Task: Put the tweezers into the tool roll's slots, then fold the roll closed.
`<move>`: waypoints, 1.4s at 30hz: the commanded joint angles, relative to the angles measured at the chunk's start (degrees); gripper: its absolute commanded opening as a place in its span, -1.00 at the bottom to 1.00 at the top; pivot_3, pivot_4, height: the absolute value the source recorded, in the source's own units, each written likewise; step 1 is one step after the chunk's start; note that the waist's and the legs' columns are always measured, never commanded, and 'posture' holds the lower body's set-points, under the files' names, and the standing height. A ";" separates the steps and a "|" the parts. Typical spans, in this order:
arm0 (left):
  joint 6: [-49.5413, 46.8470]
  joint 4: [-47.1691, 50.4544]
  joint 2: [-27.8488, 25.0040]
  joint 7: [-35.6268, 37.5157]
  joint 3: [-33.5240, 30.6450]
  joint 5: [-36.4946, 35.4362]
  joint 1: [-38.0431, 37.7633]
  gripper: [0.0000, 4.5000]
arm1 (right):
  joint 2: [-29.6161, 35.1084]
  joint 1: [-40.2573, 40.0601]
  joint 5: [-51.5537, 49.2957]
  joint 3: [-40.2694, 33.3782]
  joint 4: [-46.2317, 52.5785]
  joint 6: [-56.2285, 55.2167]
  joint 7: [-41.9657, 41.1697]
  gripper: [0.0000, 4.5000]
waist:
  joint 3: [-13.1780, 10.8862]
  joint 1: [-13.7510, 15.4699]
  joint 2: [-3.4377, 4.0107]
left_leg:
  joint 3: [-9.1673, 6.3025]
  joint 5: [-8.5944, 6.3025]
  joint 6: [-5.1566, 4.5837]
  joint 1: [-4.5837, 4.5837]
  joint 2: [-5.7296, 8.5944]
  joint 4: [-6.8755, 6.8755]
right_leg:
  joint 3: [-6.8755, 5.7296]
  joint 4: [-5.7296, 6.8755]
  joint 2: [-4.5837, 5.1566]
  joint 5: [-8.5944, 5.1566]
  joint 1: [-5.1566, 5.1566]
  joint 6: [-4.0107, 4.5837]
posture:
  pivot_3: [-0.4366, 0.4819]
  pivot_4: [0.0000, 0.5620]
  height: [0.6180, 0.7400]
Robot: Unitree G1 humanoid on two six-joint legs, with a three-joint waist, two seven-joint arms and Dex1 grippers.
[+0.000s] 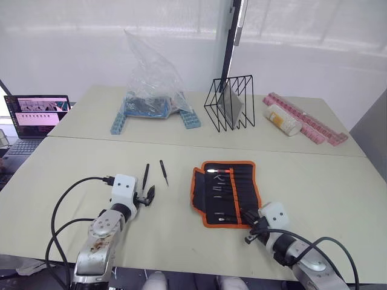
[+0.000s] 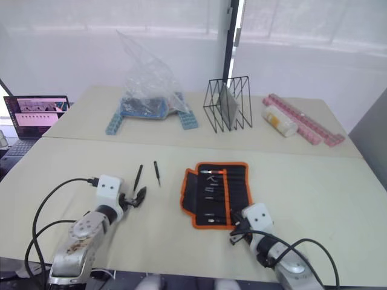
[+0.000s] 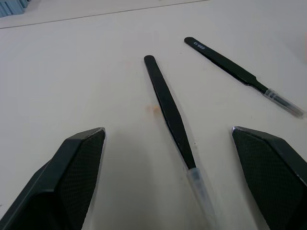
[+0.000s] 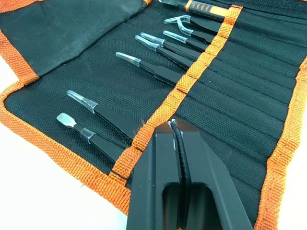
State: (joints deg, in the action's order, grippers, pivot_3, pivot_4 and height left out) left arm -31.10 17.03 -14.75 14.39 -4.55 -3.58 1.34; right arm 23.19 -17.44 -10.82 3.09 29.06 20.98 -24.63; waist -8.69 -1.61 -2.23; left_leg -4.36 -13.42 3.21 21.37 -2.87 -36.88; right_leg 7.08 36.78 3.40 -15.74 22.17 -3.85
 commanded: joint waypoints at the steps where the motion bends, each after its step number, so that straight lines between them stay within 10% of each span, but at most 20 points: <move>1: -3.51 -1.20 0.86 -1.77 1.62 0.79 0.20 0.99 | -0.14 -0.54 0.32 0.42 0.30 1.08 0.38 -1.00 | 0.01 -0.01 0.01 | 0.00 0.00 0.00 0.00 0.00 0.00 | 0.00 0.00 0.00 0.00 0.00 0.00 | -0.05 -0.47 0.64; 15: -6.79 -0.35 1.54 -3.08 1.48 -0.57 1.89 -0.98 | -0.25 0.48 0.28 0.70 0.05 1.40 0.77 -1.00 | 0.01 -0.45 0.03 | -0.02 0.00 0.00 0.00 0.00 0.02 | 0.00 -0.01 0.00 -0.02 0.02 -0.01 | -0.05 -0.47 0.64; 31: -1.82 3.18 -7.71 0.88 -2.55 -1.15 3.69 -0.99 | -0.13 0.62 0.18 1.01 0.38 1.75 1.04 -1.00 | -0.26 -0.97 -0.01 | -0.07 0.00 0.00 0.24 0.00 0.08 | -0.01 -0.03 -0.02 -0.03 0.27 -0.01 | -0.05 -0.47 0.64; 42: 8.84 -0.20 -19.24 22.53 3.49 -6.78 18.51 -0.99 | -0.01 1.27 0.39 1.40 0.37 2.19 0.93 -1.00 | -0.34 -0.60 -0.05 | -0.09 0.03 0.05 0.90 0.00 0.08 | -0.06 -0.05 -0.02 0.22 0.86 -0.42 | -0.05 -0.47 0.64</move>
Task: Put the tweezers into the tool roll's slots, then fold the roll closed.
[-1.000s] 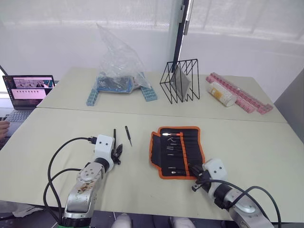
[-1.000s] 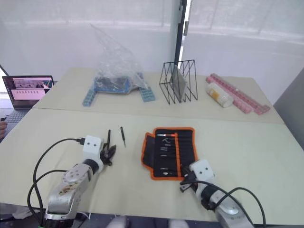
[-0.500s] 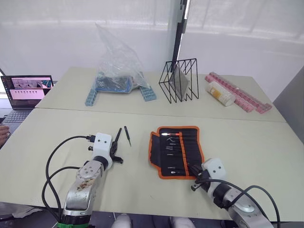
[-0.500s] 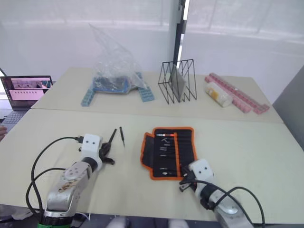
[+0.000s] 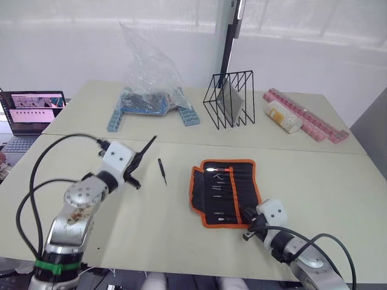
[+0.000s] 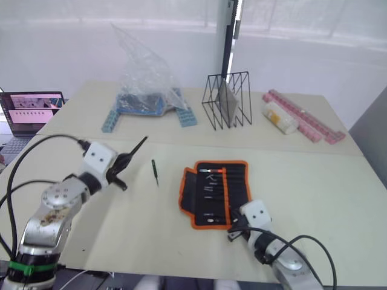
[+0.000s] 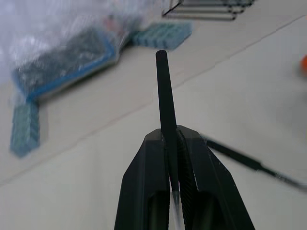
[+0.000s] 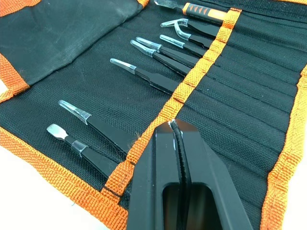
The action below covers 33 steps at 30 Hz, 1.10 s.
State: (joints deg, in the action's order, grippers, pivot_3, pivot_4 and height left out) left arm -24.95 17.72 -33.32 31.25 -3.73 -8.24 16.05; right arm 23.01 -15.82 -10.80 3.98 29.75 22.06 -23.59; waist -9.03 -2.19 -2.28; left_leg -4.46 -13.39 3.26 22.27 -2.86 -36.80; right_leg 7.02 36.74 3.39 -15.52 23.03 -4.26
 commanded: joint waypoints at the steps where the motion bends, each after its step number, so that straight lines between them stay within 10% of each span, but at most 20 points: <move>1: 2.88 -1.82 -0.70 7.70 4.06 -2.56 5.76 -0.99 | 0.13 -0.30 0.39 0.58 -0.30 1.16 -0.07 -1.00 | -0.02 -0.25 0.04 | 0.00 0.00 0.00 0.00 0.00 0.00 | 0.00 0.00 0.00 0.00 0.00 0.00 | -0.05 -0.47 0.64; 16: 0.65 -9.40 5.39 25.87 27.92 0.87 19.96 -0.99 | -0.13 -1.06 0.76 0.59 1.93 2.35 1.38 -1.00 | -0.11 -0.36 0.11 | -0.03 0.01 -0.02 0.08 0.01 0.00 | 0.03 0.03 -0.06 -0.01 0.03 -0.06 | -0.05 -0.47 0.64; 33: -0.29 -8.71 0.79 31.77 34.21 7.25 20.44 -0.99 | -1.95 -9.24 2.08 1.94 6.83 1.98 4.59 -1.00 | -0.14 -0.17 0.18 | -0.03 0.01 -0.03 0.08 0.01 0.00 | 0.03 0.05 -0.06 -0.02 0.03 -0.07 | -0.05 -0.47 0.64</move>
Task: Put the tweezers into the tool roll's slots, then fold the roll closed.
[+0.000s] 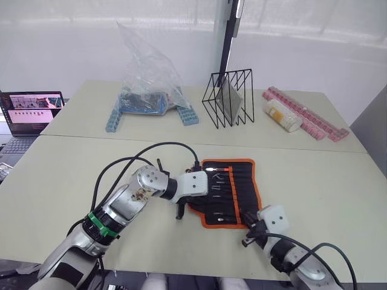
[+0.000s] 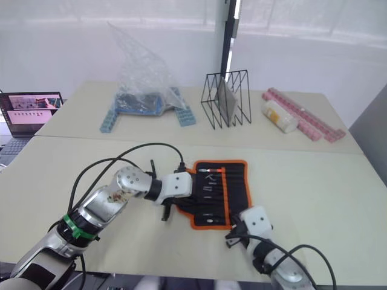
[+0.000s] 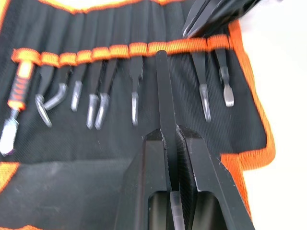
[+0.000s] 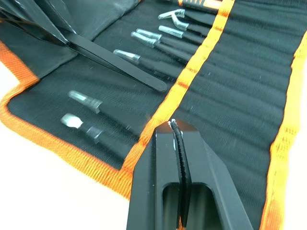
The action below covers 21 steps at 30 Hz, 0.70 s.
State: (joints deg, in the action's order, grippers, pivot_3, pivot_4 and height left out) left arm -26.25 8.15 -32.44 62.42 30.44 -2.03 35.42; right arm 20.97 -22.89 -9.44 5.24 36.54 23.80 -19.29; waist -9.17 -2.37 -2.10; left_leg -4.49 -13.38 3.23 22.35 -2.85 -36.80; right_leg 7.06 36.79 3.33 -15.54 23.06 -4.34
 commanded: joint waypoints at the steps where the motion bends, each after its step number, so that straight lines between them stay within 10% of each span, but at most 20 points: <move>1: 1.00 0.66 -0.13 0.64 0.13 1.42 1.17 -0.99 | 0.09 -2.66 0.97 0.84 0.14 0.14 0.42 -1.00 | 0.00 0.01 0.00 | 0.00 0.00 0.00 0.00 0.00 0.00 | 0.00 0.00 0.00 0.00 0.00 0.00 | -0.05 -0.47 0.64; 21: 2.89 -3.26 3.77 1.85 5.19 9.65 5.20 -0.99 | -1.41 -2.80 2.05 2.35 -0.11 -0.20 2.25 -1.00 | 0.01 0.07 0.00 | 0.00 0.01 -0.01 -0.04 0.00 -0.04 | 0.00 0.07 0.00 0.00 -0.04 0.00 | -0.05 -0.47 0.64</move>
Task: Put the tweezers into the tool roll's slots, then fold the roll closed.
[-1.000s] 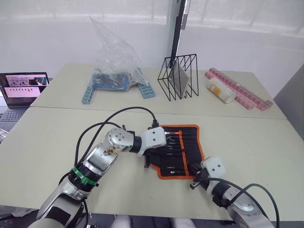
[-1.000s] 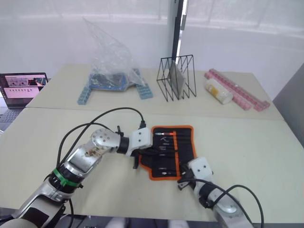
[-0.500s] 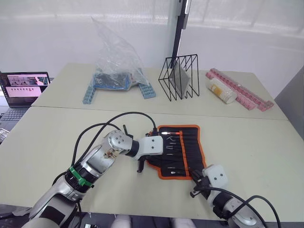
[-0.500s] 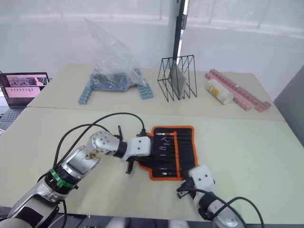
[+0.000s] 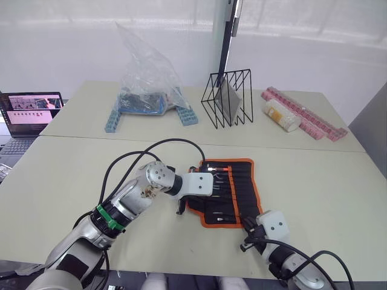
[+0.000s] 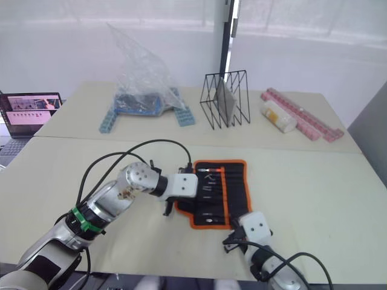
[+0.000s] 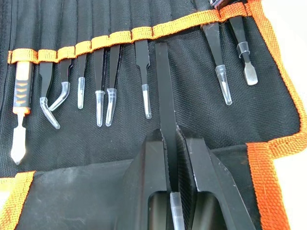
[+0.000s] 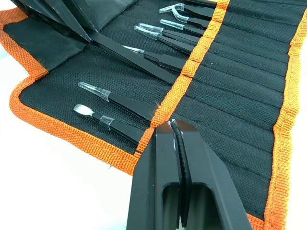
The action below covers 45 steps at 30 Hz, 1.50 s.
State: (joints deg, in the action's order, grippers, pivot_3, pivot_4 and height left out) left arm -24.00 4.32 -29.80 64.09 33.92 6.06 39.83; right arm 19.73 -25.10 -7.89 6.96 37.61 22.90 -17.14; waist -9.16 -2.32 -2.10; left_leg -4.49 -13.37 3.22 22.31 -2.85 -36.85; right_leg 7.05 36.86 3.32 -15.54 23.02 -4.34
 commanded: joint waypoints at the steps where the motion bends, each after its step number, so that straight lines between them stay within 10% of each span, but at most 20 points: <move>1: 0.81 0.34 1.44 0.08 2.02 2.18 0.85 -0.99 | -0.23 -0.57 0.52 0.67 -1.21 0.68 0.18 -1.00 | 0.00 0.07 0.00 | 0.00 0.00 0.00 0.00 0.00 -0.01 | 0.00 0.00 0.00 0.00 -0.01 0.00 | -0.05 -0.47 0.64; 45: 3.32 -9.58 15.83 -2.12 2.08 5.47 2.65 -0.82 | -1.17 -0.88 1.14 1.21 -2.18 -0.66 0.44 -1.00 | 0.02 0.81 0.03 | -0.01 0.00 0.00 -0.27 0.01 -0.09 | -0.01 -0.03 0.00 0.00 -0.38 -0.02 | -0.05 -0.47 0.64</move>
State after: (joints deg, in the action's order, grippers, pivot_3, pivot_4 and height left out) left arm -21.32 -6.72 -14.40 61.98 36.18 12.11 42.35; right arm 18.59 -25.37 -6.88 7.05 36.66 21.45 -16.18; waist -9.14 -1.52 -2.07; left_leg -4.49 -13.37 3.21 22.05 -2.84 -36.93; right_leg 7.04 36.83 3.33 -15.54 22.64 -4.36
